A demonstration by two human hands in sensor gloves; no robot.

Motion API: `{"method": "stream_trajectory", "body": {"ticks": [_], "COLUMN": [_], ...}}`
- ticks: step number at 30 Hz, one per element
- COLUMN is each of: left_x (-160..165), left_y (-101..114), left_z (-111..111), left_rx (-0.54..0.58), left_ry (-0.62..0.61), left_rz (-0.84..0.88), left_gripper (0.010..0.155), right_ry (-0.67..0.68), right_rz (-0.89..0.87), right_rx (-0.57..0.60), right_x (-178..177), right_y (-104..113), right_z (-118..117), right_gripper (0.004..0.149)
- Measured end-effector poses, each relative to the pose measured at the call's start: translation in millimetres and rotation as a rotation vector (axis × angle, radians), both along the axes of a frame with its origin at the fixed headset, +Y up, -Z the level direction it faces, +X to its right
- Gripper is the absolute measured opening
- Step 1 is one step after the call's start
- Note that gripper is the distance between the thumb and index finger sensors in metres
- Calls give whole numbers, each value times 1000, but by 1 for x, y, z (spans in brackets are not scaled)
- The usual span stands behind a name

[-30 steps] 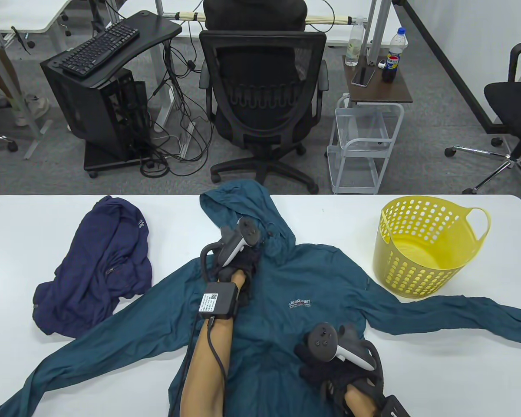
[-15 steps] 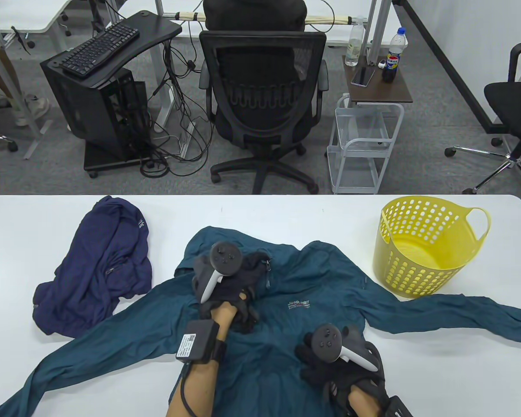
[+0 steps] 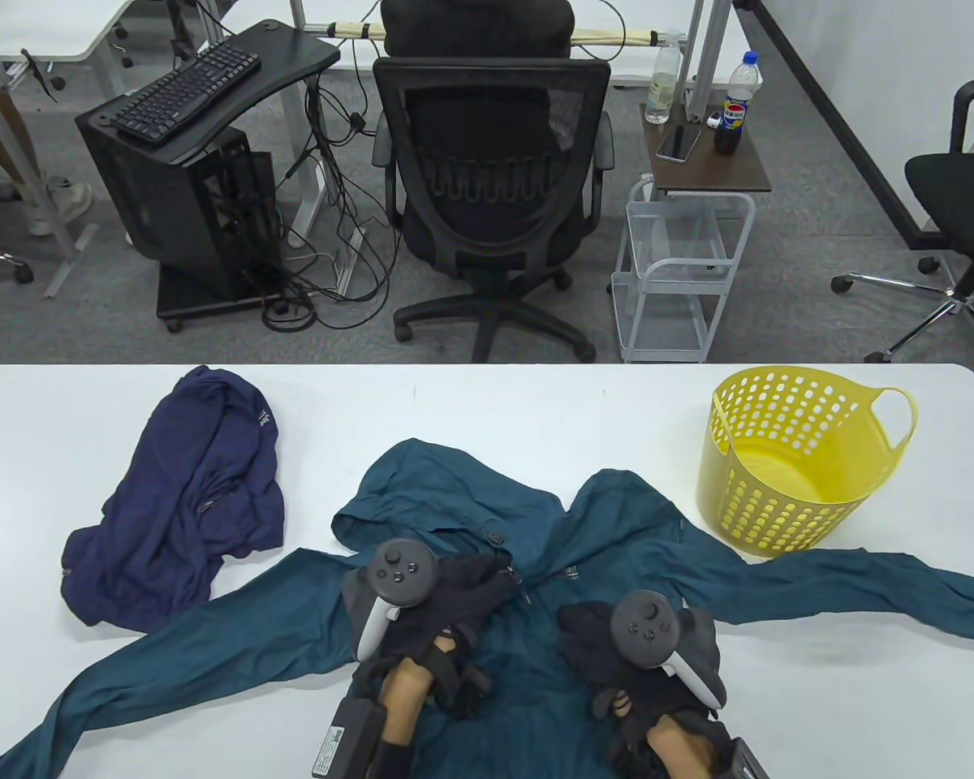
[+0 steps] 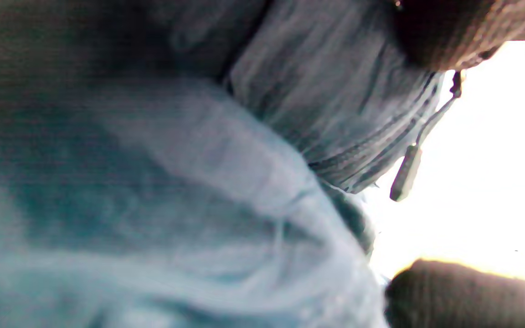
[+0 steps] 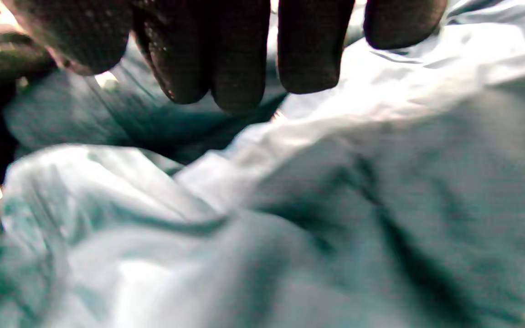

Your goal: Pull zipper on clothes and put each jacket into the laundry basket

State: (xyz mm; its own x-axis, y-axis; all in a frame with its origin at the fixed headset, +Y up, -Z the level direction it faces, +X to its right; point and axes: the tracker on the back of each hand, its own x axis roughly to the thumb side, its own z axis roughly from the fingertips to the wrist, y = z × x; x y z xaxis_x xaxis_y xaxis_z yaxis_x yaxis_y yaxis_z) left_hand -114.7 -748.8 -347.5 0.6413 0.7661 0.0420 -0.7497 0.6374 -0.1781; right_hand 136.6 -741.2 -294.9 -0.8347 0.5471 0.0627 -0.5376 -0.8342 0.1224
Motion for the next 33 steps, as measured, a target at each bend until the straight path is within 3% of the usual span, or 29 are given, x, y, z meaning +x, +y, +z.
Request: {"method": "stream_trajectory", "body": {"ticks": [6, 13, 16, 22, 27, 33], "left_x": [4, -15, -25, -36, -53, -47], "left_y": [-9, -16, -22, -24, -15, 8], "left_z": [1, -5, -10, -11, -7, 3], "left_rx": [-28, -72, -95, -162, -54, 214], "left_ry": [-18, 91, 100, 178, 274, 321], "left_rz": [33, 140, 162, 367, 233, -270], "left_gripper": [41, 40, 40, 41, 40, 44], "right_ry": [-47, -106, -74, -31, 58, 96], "right_rz": [2, -73, -114, 151, 178, 140], "right_rx": [-64, 8, 28, 165, 97, 31], "right_x": [-35, -48, -49, -60, -67, -69], "right_y": [1, -7, -8, -5, -11, -15], "right_z": [-27, -42, -38, -24, -21, -22], "right_gripper": [69, 43, 43, 41, 42, 41]}}
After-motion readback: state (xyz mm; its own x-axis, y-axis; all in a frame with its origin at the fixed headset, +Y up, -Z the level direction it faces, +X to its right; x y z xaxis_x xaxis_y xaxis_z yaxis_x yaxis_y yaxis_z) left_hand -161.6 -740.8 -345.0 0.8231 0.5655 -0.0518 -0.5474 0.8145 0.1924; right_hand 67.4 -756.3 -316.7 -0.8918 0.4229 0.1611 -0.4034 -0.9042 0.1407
